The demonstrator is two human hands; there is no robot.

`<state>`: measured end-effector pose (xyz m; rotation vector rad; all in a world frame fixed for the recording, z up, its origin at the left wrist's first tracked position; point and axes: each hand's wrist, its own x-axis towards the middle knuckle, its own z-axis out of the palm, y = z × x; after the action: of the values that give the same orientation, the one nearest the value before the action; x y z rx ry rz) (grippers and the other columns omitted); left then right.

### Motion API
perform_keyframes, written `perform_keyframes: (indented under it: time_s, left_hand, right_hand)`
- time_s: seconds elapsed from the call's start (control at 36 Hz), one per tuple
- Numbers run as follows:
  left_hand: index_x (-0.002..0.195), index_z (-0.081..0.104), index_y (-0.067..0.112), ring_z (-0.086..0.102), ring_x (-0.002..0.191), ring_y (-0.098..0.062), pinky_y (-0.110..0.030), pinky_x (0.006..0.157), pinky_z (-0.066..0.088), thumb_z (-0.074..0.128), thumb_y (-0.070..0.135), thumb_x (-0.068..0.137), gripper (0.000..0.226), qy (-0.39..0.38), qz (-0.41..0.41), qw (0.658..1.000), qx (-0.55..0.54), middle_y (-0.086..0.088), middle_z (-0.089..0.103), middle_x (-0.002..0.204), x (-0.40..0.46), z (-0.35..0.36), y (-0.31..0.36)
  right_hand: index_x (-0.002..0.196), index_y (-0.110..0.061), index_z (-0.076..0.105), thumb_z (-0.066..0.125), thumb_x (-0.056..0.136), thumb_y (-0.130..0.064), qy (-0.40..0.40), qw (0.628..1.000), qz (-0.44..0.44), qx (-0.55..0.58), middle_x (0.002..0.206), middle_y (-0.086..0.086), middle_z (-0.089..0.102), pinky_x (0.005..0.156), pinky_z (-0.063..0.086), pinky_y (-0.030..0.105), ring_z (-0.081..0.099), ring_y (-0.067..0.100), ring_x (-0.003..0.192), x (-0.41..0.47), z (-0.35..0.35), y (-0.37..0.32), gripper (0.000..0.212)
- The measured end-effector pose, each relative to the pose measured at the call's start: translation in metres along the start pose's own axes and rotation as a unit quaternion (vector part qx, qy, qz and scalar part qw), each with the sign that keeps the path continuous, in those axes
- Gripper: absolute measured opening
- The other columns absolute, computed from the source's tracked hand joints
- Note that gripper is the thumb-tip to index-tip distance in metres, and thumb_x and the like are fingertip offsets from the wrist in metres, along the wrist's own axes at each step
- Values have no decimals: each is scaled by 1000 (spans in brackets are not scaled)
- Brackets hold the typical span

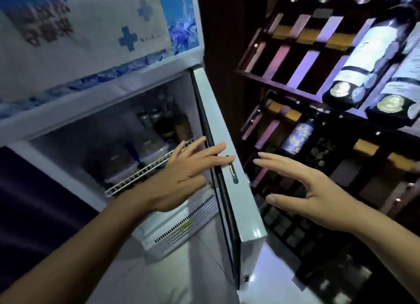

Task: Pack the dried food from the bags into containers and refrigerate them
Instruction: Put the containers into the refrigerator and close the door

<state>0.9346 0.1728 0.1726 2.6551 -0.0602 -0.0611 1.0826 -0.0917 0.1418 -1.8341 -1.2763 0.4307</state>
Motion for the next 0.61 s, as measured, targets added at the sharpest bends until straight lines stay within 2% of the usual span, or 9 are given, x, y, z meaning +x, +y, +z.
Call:
perform_keyframes:
  time_s: [0.08, 0.17, 0.25, 0.33, 0.42, 0.53, 0.61]
  left_hand:
    - [145, 35, 58, -12, 151, 2, -44, 122, -15, 35, 29, 97, 56, 23, -38, 999, -2, 35, 10, 161, -25, -4, -10]
    - [146, 37, 54, -13, 152, 0, -48, 122, -13, 32, 38, 103, 47, 51, -69, 996, -1, 31, 11, 163, -50, -8, -19]
    - [145, 35, 59, -17, 150, 1, -47, 122, -14, 26, 52, 104, 43, 69, -115, 991, -2, 33, 2, 163, -74, -14, -26]
    - [141, 29, 69, -23, 149, 1, -49, 122, -14, 17, 66, 98, 45, 67, -183, 981, 5, 37, -9, 160, -93, -26, -33]
    - [137, 20, 77, -24, 149, 0, -44, 121, -16, 13, 78, 89, 49, 58, -265, 962, 32, 39, -19, 156, -108, -36, -39]
    - [139, 2, 76, -18, 152, -12, -46, 122, -12, 3, 90, 77, 63, 56, -355, 928, 102, 30, -25, 152, -127, -39, -46]
    - [138, -9, 73, -22, 151, -12, -44, 122, -14, -5, 96, 72, 71, 97, -403, 900, 136, 24, -27, 157, -141, -29, -49]
  right_hand:
    - [143, -60, 34, 68, 81, -57, -47, 997, -38, -55, 157, -36, 16, 113, 22, 26, 15, -10, 145, 39, 9, -4, 71]
    - [147, -64, 18, 67, 74, -69, -93, 982, -80, -140, 162, -31, 2, 121, 16, 42, -2, 0, 151, 80, 24, -10, 88]
    - [147, -65, 7, 62, 73, -75, -131, 956, -124, -232, 164, -24, -6, 121, 8, 54, -13, 9, 152, 119, 46, -15, 93]
    - [147, -64, 10, 63, 78, -69, -136, 945, -164, -247, 165, -22, 0, 121, 7, 57, -10, 10, 152, 150, 66, -21, 87]
    - [148, -61, 17, 60, 83, -65, -123, 942, -197, -244, 165, -20, 10, 120, 7, 59, -3, 10, 153, 176, 86, -26, 79]
    - [152, -55, 15, 63, 89, -52, -108, 936, -216, -255, 166, -10, 14, 120, 7, 57, 0, 17, 154, 203, 119, -34, 79]
    - [153, -52, 12, 64, 89, -46, -91, 929, -224, -279, 165, -6, 14, 119, 7, 58, -4, 23, 154, 223, 142, -39, 82]
